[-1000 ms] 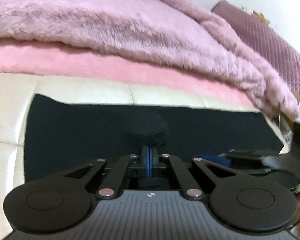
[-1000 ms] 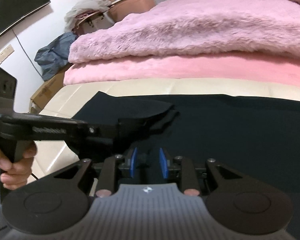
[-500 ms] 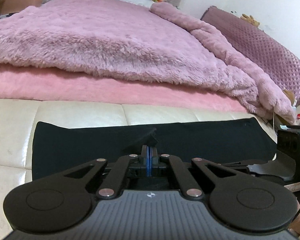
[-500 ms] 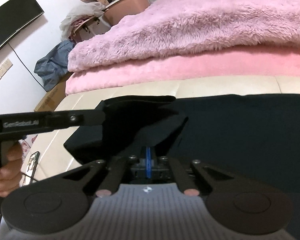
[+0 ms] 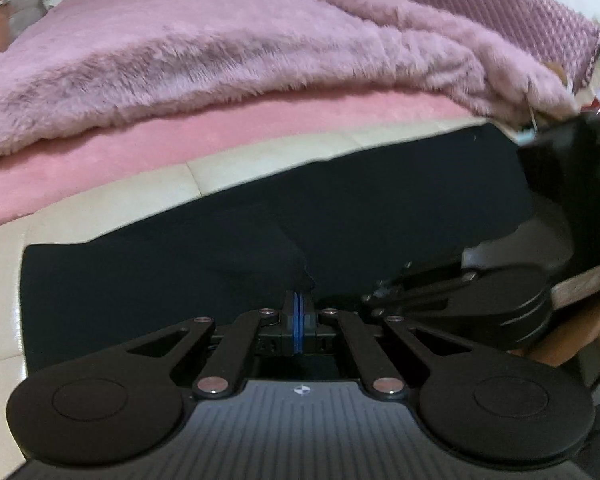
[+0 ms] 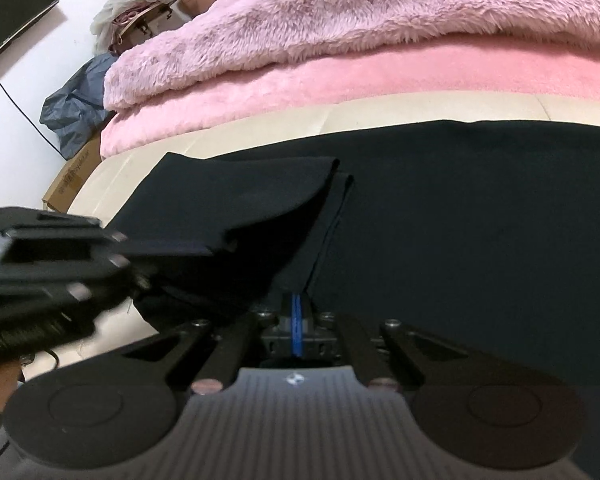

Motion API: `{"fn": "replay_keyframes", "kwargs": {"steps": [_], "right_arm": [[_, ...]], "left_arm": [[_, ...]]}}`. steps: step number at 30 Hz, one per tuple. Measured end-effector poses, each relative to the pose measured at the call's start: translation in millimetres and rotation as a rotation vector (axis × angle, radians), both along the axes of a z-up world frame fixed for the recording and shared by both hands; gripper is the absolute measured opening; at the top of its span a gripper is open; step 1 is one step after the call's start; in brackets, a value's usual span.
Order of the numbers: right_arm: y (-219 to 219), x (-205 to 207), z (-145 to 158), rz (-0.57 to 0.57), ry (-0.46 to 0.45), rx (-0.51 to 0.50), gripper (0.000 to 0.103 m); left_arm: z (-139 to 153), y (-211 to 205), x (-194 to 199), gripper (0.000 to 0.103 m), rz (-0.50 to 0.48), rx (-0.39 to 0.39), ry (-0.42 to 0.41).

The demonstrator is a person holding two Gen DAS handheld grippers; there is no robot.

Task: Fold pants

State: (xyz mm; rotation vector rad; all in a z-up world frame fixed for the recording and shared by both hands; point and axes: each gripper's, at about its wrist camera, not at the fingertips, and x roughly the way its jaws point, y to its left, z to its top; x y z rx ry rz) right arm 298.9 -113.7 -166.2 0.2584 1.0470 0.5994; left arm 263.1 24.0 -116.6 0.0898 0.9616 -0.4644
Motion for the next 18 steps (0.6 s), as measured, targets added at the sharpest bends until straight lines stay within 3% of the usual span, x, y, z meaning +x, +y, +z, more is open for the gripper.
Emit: {"fn": "replay_keyframes", "kwargs": {"steps": [3,7,11,13,15,18], "right_arm": [[-1,1,-1,-0.001,0.003,0.006,0.0],[-7,-2,5,-0.004,-0.005,0.004,0.0],[-19,-5,11,-0.041,-0.014,0.005,0.002],[-26,-5,14,-0.061,-0.016,0.02,0.007],[-31,-3,16,-0.083,-0.008,0.049,0.025],[-35,2,15,-0.106,0.017,0.12,0.032]], "left_arm": [[-15,-1,5,0.0,-0.012,0.015,0.068],[-23,7,9,0.003,-0.002,-0.082,0.159],[-24,9,11,0.018,0.008,-0.127,0.182],[-16,17,9,0.018,0.024,-0.18,0.168],[-6,27,6,0.023,0.046,-0.218,0.136],[-1,43,7,0.023,0.134,-0.183,0.097]]}}
